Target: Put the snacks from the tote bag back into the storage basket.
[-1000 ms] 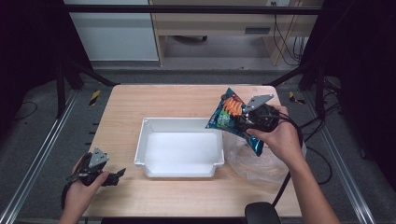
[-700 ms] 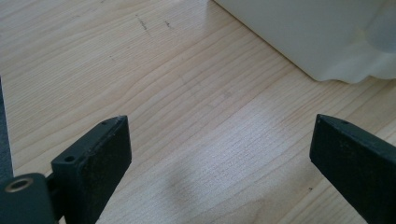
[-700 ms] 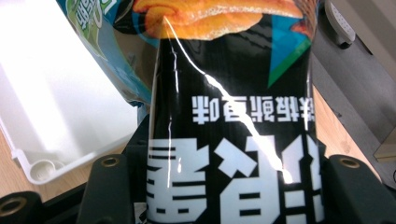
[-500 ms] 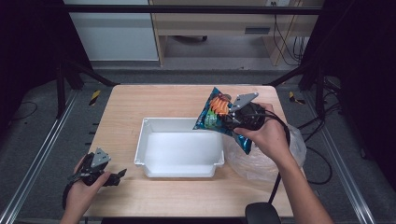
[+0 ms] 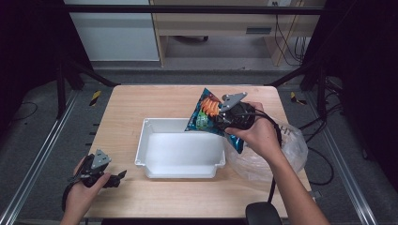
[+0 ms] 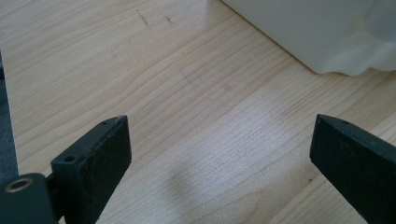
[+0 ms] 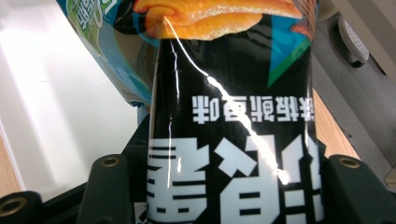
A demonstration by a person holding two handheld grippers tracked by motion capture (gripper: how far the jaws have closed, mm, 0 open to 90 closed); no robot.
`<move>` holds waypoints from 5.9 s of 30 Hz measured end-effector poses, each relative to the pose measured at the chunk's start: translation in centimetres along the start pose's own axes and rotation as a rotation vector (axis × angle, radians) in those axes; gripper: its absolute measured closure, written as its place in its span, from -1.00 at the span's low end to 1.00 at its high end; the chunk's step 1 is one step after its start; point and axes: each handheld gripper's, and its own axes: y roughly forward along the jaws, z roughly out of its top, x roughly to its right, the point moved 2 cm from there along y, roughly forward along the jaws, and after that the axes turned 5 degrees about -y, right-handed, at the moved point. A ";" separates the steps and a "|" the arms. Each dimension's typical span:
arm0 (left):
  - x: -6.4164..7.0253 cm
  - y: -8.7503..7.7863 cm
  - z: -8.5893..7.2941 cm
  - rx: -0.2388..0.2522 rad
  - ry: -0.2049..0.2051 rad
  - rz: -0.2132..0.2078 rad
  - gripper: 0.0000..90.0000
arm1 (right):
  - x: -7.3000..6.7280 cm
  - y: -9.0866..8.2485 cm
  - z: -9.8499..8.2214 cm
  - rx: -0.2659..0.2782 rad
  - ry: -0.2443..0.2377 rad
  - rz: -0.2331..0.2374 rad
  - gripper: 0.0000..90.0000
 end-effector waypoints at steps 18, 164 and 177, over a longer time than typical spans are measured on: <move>-0.1 -0.1 0.0 0.011 -0.003 -0.001 -0.89 | -0.8 1.2 1.6 0.021 -0.026 0.022 -0.06; 0.1 0.0 0.1 0.002 0.018 -0.011 -0.89 | -9.1 13.2 5.0 -0.070 -0.197 0.314 -0.09; 0.2 0.1 0.1 -0.004 0.018 -0.010 -0.89 | -8.9 13.2 5.2 -0.065 -0.168 0.300 -0.23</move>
